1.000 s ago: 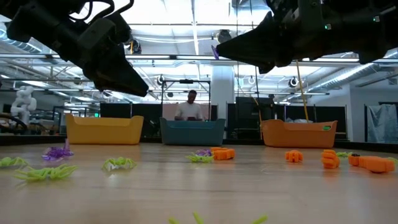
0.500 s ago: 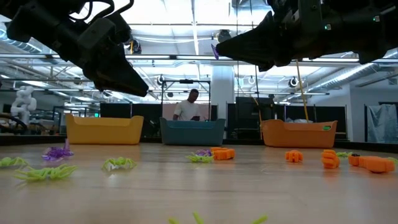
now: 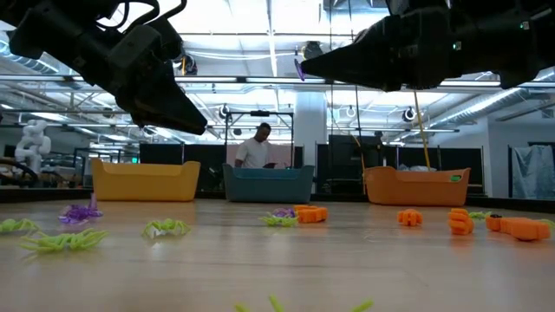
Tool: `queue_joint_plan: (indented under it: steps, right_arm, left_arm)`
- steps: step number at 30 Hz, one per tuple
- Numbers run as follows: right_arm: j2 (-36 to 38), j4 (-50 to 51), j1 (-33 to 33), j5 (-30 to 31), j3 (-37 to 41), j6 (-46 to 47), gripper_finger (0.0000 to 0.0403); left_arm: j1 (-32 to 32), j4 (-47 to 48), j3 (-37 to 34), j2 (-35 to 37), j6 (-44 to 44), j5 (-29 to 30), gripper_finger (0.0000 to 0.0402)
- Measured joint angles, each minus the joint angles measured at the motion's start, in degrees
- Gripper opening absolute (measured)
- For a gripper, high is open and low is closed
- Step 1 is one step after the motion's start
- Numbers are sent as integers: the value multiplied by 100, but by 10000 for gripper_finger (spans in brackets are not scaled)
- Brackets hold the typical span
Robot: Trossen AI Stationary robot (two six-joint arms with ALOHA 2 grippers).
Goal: Sort Halloween decoration
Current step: Put the violet witch hat toy into the orange bin
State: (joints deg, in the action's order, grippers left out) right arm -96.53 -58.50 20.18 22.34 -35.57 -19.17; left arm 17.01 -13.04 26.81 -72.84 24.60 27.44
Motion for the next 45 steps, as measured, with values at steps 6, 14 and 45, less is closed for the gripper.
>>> queue_joint_plan:
  steps: [6,14,45]
  right_arm:
    - [0,0,0,3,0,-1030,0]
    - [0,0,0,5,-2,-2246,0]
    - [0,2,0,5,-4,-2956,0]
  left_arm:
    - [0,0,2,0,0,0,166]
    - [0,0,0,0,0,0,166]
    - [-1,1,0,0,0,1,166]
